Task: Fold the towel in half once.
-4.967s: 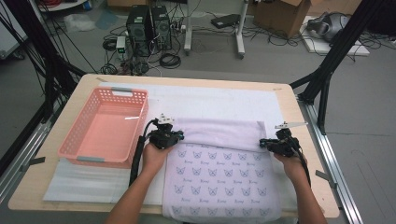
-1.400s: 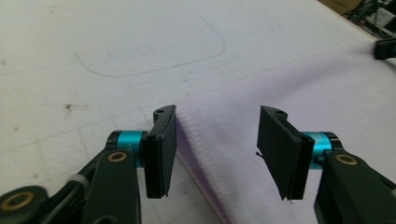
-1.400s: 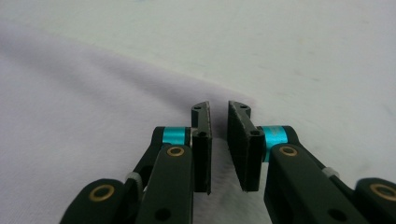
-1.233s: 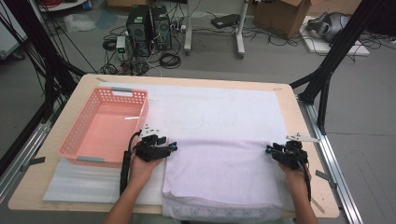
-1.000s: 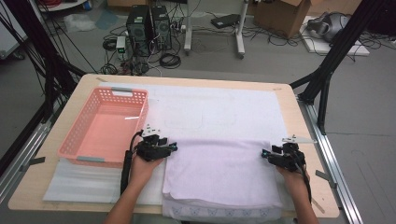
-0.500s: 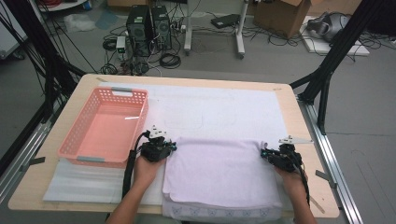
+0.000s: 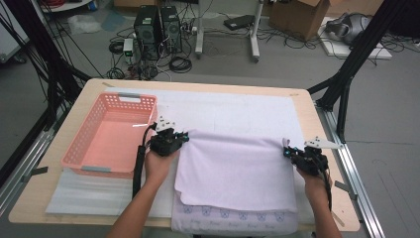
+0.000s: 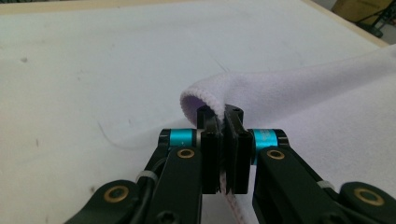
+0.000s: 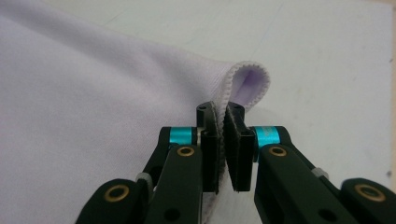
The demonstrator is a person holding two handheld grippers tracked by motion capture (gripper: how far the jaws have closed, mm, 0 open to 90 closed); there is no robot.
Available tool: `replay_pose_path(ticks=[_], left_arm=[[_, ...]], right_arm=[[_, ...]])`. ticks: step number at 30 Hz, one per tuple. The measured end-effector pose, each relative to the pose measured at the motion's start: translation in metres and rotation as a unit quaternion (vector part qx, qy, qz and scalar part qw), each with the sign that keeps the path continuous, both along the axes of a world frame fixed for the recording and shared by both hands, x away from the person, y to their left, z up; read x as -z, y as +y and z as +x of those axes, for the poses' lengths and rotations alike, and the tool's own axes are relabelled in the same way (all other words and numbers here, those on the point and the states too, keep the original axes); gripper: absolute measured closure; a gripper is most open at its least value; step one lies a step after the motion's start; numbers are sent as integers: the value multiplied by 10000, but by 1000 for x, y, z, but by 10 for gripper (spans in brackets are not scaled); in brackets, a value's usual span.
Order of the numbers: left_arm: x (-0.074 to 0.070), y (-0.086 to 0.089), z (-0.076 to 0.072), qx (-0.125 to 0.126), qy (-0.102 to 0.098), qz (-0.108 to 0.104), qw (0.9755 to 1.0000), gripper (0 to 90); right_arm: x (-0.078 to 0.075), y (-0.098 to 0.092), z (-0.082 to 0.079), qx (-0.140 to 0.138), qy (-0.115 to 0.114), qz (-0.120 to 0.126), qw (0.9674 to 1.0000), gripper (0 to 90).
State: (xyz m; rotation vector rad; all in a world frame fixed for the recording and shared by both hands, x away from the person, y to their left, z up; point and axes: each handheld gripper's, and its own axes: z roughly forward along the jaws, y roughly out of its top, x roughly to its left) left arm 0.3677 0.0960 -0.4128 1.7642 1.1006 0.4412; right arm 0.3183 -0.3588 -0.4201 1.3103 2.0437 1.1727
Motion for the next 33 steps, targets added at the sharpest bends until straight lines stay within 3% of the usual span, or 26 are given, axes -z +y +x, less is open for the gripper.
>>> replay_pose_path(ticks=[2, 4, 9, 13, 15, 17, 18, 24, 26, 28, 29, 31, 33], left_arm=[[-6, -4, 12, -38, -48, 187, 9998, 859], [-11, -6, 24, -49, -137, 244, 9996, 859], [-14, -4, 53, -168, -20, 24, 9999, 859], [-15, -6, 68, -263, -177, -1, 9995, 859], [-16, -5, 76, -257, -67, 57, 9996, 859], [-18, -4, 82, -303, -95, -30, 9995, 859], [-18, -4, 83, -347, -157, -79, 9992, 859], [-16, -1, 87, -437, -61, -159, 9989, 857], [-15, -3, 86, -401, -32, -78, 9992, 848], [-13, -6, 82, -444, -70, -99, 9989, 750], [-12, -6, 82, -418, 36, -146, 9990, 665], [-11, -9, 79, -313, 148, -43, 9994, 594], [-11, -10, 75, -288, 76, -95, 9995, 564]], right_arm=[[-8, 0, 10, 2, -57, -48, 10000, 853], [-15, 1, 20, 8, -121, -183, 9998, 853], [-24, 3, 52, 205, -97, -173, 9996, 853], [-26, 4, 73, 313, -105, -241, 9992, 853], [-27, 5, 81, 338, -172, -226, 9990, 852], [-29, 5, 88, 346, -174, -294, 9988, 853], [-29, 7, 91, 360, -195, -335, 9986, 853], [-28, 12, 101, 495, -303, -260, 9980, 856], [-27, 14, 102, 518, -286, -217, 9980, 848], [-24, 15, 103, 489, -171, -71, 9986, 710], [-23, 14, 104, 512, -83, -21, 9986, 654], [-22, 13, 103, 512, 66, 78, 9986, 620], [-22, 13, 100, 427, 115, 57, 9990, 612]])
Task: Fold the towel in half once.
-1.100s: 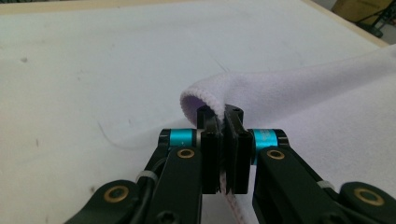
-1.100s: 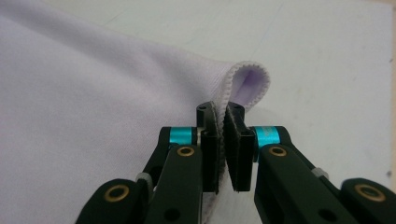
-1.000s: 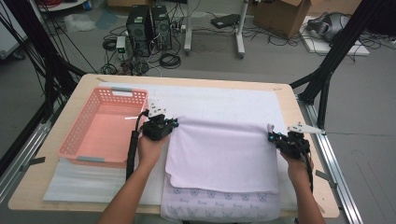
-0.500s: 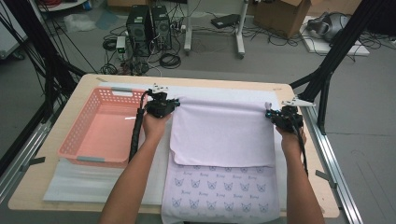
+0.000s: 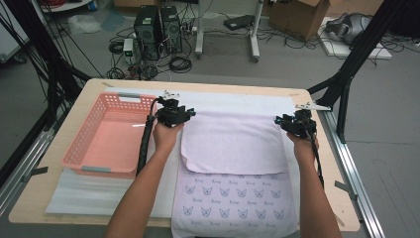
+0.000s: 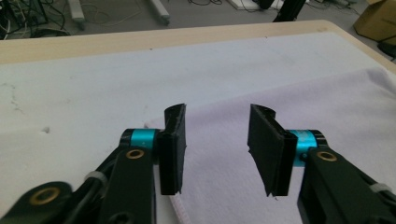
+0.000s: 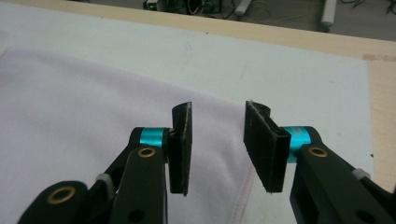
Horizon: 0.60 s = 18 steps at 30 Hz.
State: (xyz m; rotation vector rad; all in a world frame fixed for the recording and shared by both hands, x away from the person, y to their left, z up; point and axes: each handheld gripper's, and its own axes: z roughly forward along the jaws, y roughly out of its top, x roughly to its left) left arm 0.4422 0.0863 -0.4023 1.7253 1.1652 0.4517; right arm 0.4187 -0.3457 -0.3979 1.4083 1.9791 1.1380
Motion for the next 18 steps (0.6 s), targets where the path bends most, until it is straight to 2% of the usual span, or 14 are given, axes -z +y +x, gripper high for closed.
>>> replay_pose_path(ticks=[2, 5, 6, 7, 8, 10, 11, 14, 15, 16, 18], left_arm=[[2, 0, -6, 8, -36, -15, 10000, 570], [3, 2, -13, 168, 202, -116, 9996, 524], [2, 2, -17, 212, 135, -169, 9995, 495], [1, 3, -23, 254, -91, -306, 9992, 509], [0, 3, -30, 276, -236, -334, 9988, 533], [-2, 4, -39, 350, -275, -311, 9985, 533], [-1, 4, -45, 360, -306, -325, 9984, 535], [2, 6, -60, 405, -315, -371, 9980, 537], [4, 7, -65, 397, -279, -408, 9980, 537], [6, 8, -69, 450, -208, -348, 9982, 536], [11, 10, -79, 481, -205, -447, 9976, 531]], right_arm=[[-1, 1, -3, -123, 53, -17, 9999, 612], [-2, 1, -10, -162, 126, 31, 9998, 603], [-2, 1, -14, -168, 148, 57, 9997, 600], [-2, 1, -16, -193, 140, 17, 9997, 596], [-2, 1, -20, -212, 169, -47, 9996, 585], [-1, 1, -28, -215, 233, -55, 9995, 569], [-1, 0, -30, -256, 354, -37, 9990, 545], [-3, 1, -44, -326, 273, -58, 9991, 550], [-3, 1, -48, -348, 303, -41, 9989, 550], [-2, 1, -53, -375, 319, -54, 9988, 549], [-1, 1, -62, -418, 367, -37, 9984, 549]])
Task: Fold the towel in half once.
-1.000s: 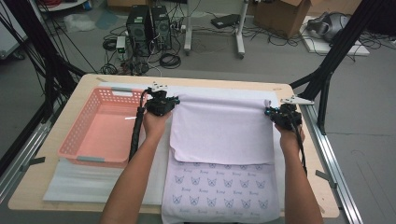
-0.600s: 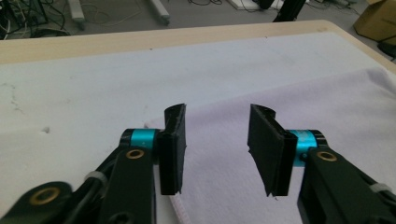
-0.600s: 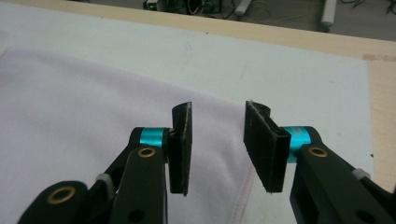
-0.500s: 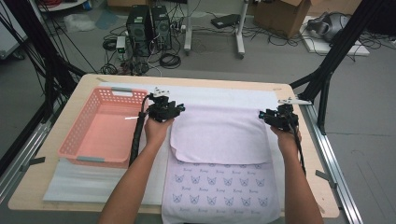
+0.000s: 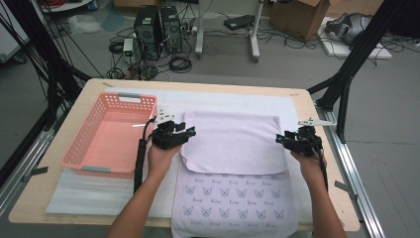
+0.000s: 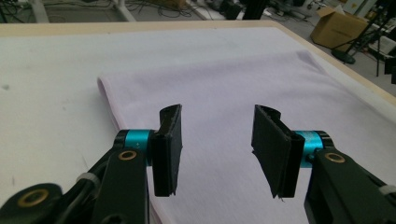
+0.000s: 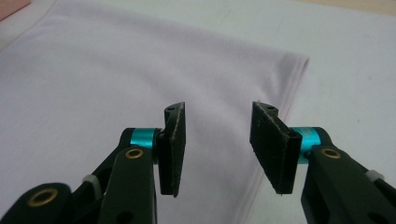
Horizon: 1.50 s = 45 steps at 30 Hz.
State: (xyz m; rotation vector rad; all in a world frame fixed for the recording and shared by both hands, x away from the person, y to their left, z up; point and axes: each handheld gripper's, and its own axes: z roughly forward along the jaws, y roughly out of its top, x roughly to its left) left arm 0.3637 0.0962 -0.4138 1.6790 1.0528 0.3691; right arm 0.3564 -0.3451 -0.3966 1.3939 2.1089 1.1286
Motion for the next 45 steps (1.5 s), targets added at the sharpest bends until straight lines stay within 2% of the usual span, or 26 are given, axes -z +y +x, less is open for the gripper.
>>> replay_pose_path(ticks=[3, 4, 7, 10, 11, 14, 16, 18, 21, 23, 28, 32, 36, 41, 45], left_arm=[[7, 3, -14, 98, 158, -114, 9998, 507], [9, 4, -19, 147, 199, -48, 9997, 503], [13, 5, -34, 207, 245, 27, 9995, 473], [20, 9, -47, 332, 260, -107, 9991, 431], [24, 11, -49, 329, 362, -118, 9987, 420], [32, 13, -54, 261, 702, 27, 9972, 415], [35, 13, -58, 284, 857, 163, 9958, 499], [37, 11, -62, 322, 925, 287, 9948, 609], [38, 7, -67, 340, 913, 502, 9940, 735], [39, 6, -69, 417, 878, 562, 9937, 797], [39, 6, -72, 449, 832, 554, 9940, 859], [39, 10, -72, 454, 830, 391, 9947, 869], [39, 15, -75, 477, 777, 249, 9955, 870], [38, 20, -79, 477, 793, 24, 9957, 871], [35, 22, -84, 520, 811, -102, 9953, 873]], right_arm=[[2, -3, -17, 45, -29, 194, 9998, 569], [4, -3, -23, 65, -21, 207, 9998, 575], [13, -3, -39, 87, 123, 65, 9999, 600], [22, -5, -53, 58, 210, 5, 9998, 607], [24, -6, -57, 76, 253, -1, 9997, 607], [32, -7, -68, 92, 344, -72, 9993, 612], [35, -6, -74, 104, 394, -137, 9991, 620], [38, -7, -80, 78, 371, -178, 9991, 637], [41, -7, -89, 37, 367, -249, 9990, 653], [43, -7, -93, 2, 349, -288, 9990, 674], [47, -7, -95, -12, 351, -325, 9989, 735], [47, -4, -96, -82, 289, -425, 9986, 831], [46, -3, -98, -42, 236, -409, 9989, 856], [45, -7, -101, -4, 286, -146, 9995, 862], [42, -11, -108, -29, 224, -10, 9997, 863]])
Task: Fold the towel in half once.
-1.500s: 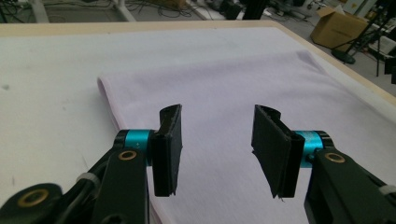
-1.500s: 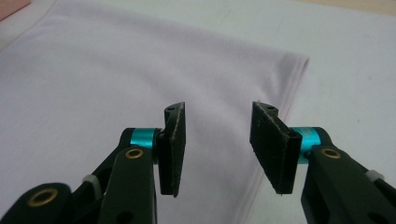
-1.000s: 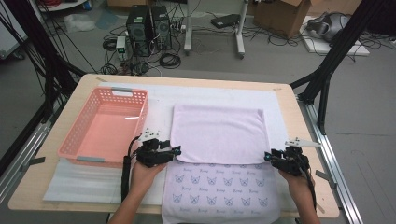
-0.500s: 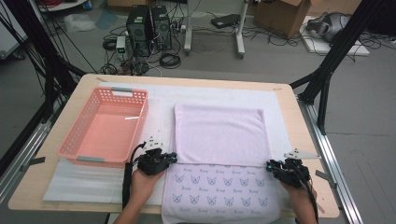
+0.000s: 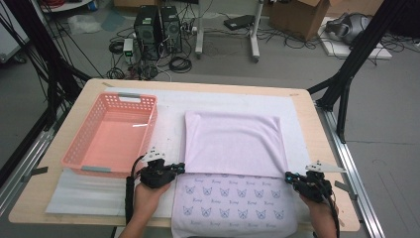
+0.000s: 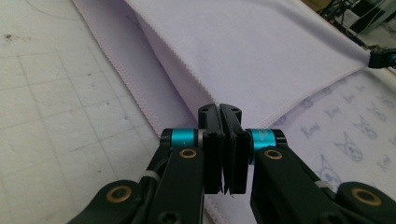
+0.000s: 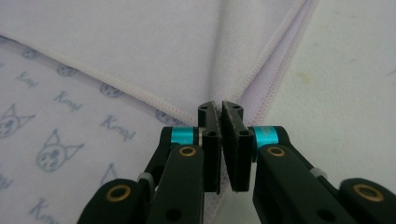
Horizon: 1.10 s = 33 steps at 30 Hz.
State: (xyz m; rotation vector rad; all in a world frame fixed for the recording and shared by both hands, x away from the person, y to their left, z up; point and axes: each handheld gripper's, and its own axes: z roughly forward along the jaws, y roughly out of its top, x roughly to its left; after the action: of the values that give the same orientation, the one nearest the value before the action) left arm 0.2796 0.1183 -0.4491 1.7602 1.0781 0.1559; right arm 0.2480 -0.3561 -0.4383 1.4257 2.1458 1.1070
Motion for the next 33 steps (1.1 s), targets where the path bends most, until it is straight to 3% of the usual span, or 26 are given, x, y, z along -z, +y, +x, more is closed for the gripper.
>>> replay_pose_path(ticks=[10, 14, 23, 33], left_arm=[[-5, 9, -35, 151, -39, -55, 9999, 873], [-5, 9, -51, 233, -69, -112, 9996, 872], [-9, 14, -65, 247, -106, -186, 9995, 872], [-10, 14, -86, 477, -135, -78, 9987, 872]], right_arm=[[-8, -1, -34, -129, -76, 84, 9999, 864], [-9, -1, -49, -182, -78, -29, 9998, 863], [-11, 3, -73, -308, -128, -136, 9994, 864], [-6, -2, -90, -326, -9, 17, 9995, 864]])
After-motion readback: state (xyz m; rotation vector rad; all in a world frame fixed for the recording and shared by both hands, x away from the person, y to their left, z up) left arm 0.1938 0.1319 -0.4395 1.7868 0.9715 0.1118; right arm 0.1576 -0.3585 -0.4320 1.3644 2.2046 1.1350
